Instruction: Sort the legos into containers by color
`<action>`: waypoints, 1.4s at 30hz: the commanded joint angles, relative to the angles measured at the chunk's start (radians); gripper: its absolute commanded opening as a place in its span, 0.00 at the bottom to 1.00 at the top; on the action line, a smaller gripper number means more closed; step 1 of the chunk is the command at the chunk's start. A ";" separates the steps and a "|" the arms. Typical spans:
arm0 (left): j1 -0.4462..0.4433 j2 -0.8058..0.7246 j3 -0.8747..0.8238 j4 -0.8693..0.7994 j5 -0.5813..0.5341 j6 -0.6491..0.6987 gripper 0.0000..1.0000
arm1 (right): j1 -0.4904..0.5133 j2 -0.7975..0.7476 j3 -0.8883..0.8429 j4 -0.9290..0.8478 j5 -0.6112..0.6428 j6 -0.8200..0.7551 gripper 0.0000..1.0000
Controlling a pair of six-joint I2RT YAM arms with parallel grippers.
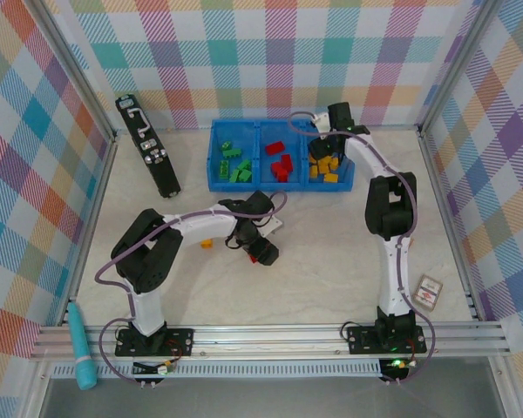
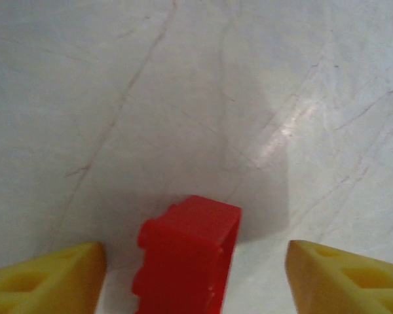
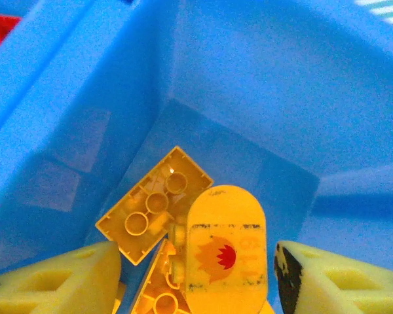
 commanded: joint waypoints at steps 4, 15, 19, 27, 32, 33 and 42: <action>-0.010 0.006 -0.025 -0.049 0.015 -0.027 0.42 | 0.004 -0.091 0.003 0.004 -0.041 -0.002 0.66; -0.008 -0.054 0.086 -0.117 -0.065 -0.021 0.19 | 0.007 -0.364 -0.194 0.024 0.021 0.023 0.72; 0.011 -0.029 0.274 -0.127 -0.080 0.011 0.19 | 0.007 -0.506 -0.358 0.048 0.009 0.049 0.74; 0.103 0.189 0.699 -0.040 -0.195 0.028 0.19 | 0.009 -0.707 -0.677 0.092 -0.087 0.134 0.74; 0.141 0.316 0.834 0.007 -0.233 -0.010 0.19 | 0.026 -0.811 -0.854 0.171 -0.154 0.110 0.73; 0.144 0.331 0.840 0.033 -0.229 -0.015 0.19 | 0.032 -0.829 -0.890 0.196 -0.172 0.102 0.73; 0.146 0.465 0.938 0.110 -0.235 -0.052 0.20 | 0.181 -0.811 -1.062 0.361 -0.273 -0.080 0.74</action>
